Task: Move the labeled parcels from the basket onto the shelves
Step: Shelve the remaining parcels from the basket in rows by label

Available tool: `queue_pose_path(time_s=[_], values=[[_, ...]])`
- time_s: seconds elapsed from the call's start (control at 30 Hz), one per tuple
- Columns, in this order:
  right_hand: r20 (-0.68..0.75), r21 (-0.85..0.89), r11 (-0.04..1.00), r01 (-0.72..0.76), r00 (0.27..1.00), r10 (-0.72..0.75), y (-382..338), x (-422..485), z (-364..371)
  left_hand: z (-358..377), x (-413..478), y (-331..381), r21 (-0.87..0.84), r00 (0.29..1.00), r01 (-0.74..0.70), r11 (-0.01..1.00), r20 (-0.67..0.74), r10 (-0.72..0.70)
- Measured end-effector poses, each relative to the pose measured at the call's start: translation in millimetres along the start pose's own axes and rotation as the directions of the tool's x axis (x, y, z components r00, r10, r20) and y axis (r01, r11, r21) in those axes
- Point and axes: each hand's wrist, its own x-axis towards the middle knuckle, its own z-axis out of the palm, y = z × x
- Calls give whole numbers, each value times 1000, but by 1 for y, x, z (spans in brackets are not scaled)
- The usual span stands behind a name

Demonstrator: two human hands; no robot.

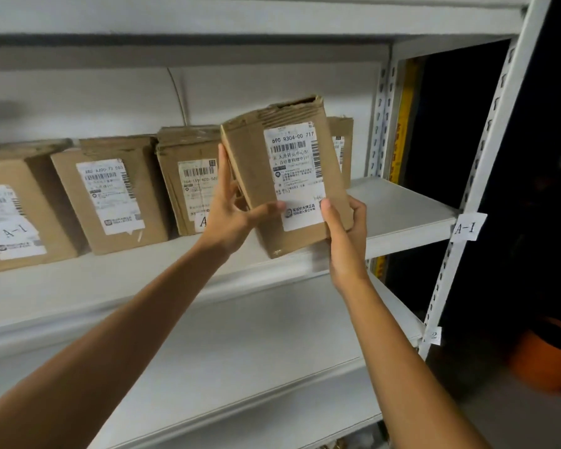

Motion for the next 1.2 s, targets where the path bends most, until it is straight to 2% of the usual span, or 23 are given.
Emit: queue_pose_path(time_s=[0.13,0.2,0.37,0.57,0.73,0.83,0.97,1.1,1.2], values=[[13,-237,971,22,1000,-20,6,10,-5,4,11,-14,76,998,-21,997,60,16],[25,-336,942,20,1000,-12,13,13,-4,6,13,-27,72,998,19,997,62,-23],[64,-450,892,45,998,-18,13,25,5,3,23,-40,91,998,43,995,36,-47],[95,-549,833,67,995,-17,33,39,8,9,26,-63,282,999,48,958,-29,-41],[36,-683,728,50,999,-35,45,63,13,20,42,-75,346,981,118,931,-188,-54],[19,-735,677,43,999,-43,51,74,21,30,48,-82,306,939,219,927,-324,-115],[-29,-725,689,14,998,-51,58,89,30,39,55,-98,192,867,299,935,-463,-183],[-22,-746,666,-1,999,-24,61,102,39,50,64,-103,92,737,382,920,-630,-243],[-7,-757,653,-10,1000,7,64,110,46,51,75,-106,17,661,443,897,-682,-313]])
